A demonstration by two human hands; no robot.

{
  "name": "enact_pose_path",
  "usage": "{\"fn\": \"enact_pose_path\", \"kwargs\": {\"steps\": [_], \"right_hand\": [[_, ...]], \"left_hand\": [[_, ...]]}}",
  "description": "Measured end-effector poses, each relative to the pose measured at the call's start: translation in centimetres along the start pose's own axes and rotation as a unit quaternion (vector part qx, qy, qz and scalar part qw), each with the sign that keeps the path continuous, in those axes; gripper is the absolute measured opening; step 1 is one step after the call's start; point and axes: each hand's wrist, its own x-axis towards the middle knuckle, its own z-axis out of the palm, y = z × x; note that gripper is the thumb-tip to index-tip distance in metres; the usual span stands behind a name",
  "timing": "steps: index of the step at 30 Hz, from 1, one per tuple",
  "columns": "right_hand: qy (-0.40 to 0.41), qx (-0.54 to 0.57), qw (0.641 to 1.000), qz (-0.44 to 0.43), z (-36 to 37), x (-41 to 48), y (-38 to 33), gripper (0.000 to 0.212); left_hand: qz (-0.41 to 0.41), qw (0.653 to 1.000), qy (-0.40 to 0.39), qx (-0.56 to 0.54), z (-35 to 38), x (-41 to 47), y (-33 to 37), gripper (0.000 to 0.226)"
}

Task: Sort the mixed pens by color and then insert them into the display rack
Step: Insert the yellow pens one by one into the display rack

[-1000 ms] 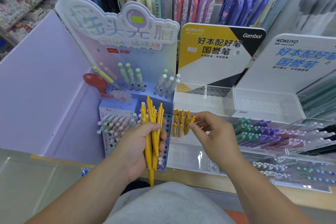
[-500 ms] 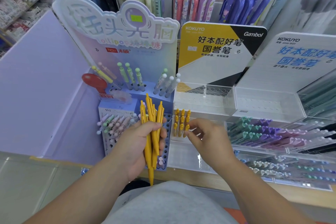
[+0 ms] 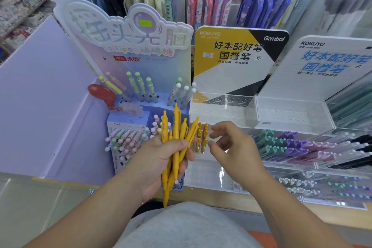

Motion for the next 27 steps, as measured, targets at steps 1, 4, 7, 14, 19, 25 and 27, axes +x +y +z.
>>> {"fn": "enact_pose_path", "kwargs": {"steps": [1, 4, 7, 14, 19, 25, 27], "right_hand": [[0.0, 0.074, 0.997, 0.025, -0.4, 0.0, -0.7, 0.024], [-0.048, 0.291, 0.951, 0.088, -1.5, 0.0, -2.7, 0.017], [-0.11, 0.34, 0.931, 0.077, -1.9, -0.2, -3.3, 0.024], [-0.08, 0.354, 0.929, 0.071, -2.6, -0.3, -2.9, 0.018], [0.031, 0.351, 0.934, 0.06, -5.5, 1.1, -2.7, 0.022], [0.125, 0.269, 0.955, 0.021, -6.2, 1.7, -2.2, 0.01], [0.135, 0.206, 0.969, 0.018, -5.4, 1.8, -1.6, 0.01]], "left_hand": [[0.0, 1.0, -0.01, 0.003, 0.2, 0.0, 0.0, 0.023], [0.002, 0.999, -0.042, 0.019, 0.7, -0.1, 0.0, 0.027], [-0.008, 0.997, -0.06, 0.044, 0.9, -0.2, -0.1, 0.03], [-0.035, 0.998, -0.05, 0.033, 1.1, 0.4, -0.4, 0.014], [-0.046, 0.999, 0.012, -0.006, 0.6, 1.0, -0.7, 0.02], [-0.051, 0.998, 0.016, -0.035, 0.0, 1.1, -0.8, 0.023], [-0.052, 0.998, 0.012, -0.042, -0.2, 1.1, -0.8, 0.032]]}}
